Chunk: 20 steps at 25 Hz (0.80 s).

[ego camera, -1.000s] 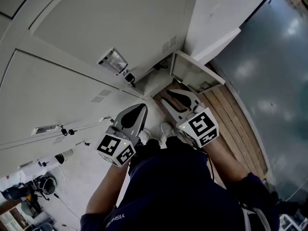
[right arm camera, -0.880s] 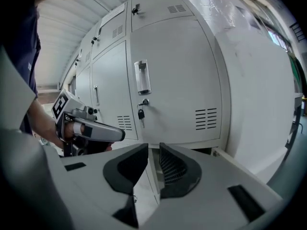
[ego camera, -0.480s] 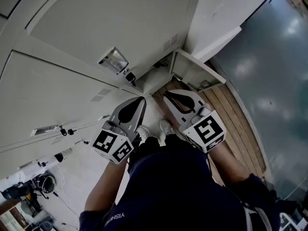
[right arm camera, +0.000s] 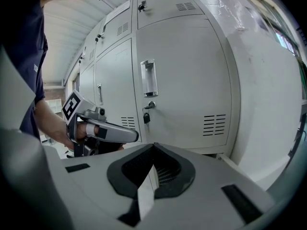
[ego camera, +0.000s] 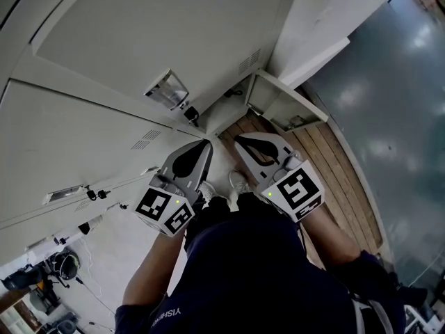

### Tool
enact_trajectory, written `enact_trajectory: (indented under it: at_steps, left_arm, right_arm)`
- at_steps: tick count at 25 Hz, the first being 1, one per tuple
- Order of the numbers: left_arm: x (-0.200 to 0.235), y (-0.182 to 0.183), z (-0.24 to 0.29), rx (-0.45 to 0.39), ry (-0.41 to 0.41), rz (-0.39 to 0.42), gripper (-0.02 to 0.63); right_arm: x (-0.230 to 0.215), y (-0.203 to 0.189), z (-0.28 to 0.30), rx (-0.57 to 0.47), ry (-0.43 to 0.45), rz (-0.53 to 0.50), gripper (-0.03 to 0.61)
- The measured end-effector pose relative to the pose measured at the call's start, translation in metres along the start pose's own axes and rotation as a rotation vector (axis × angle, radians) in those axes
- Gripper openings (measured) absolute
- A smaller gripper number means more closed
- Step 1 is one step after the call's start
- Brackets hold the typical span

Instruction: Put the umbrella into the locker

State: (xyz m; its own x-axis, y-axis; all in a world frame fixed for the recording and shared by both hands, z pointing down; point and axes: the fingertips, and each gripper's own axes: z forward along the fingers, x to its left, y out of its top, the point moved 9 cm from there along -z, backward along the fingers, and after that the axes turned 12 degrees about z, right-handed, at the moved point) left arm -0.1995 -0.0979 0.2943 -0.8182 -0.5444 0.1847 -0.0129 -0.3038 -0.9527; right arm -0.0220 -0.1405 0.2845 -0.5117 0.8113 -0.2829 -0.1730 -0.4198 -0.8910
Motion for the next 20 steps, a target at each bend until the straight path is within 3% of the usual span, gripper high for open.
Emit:
enact_trajectory:
  at_steps: [20]
  left_arm:
    - [-0.002,-0.010,0.002,0.024,-0.001,-0.010,0.002]
  right_arm:
    - [-0.003,-0.016,0.001,0.030,-0.013,0.008,0.008]
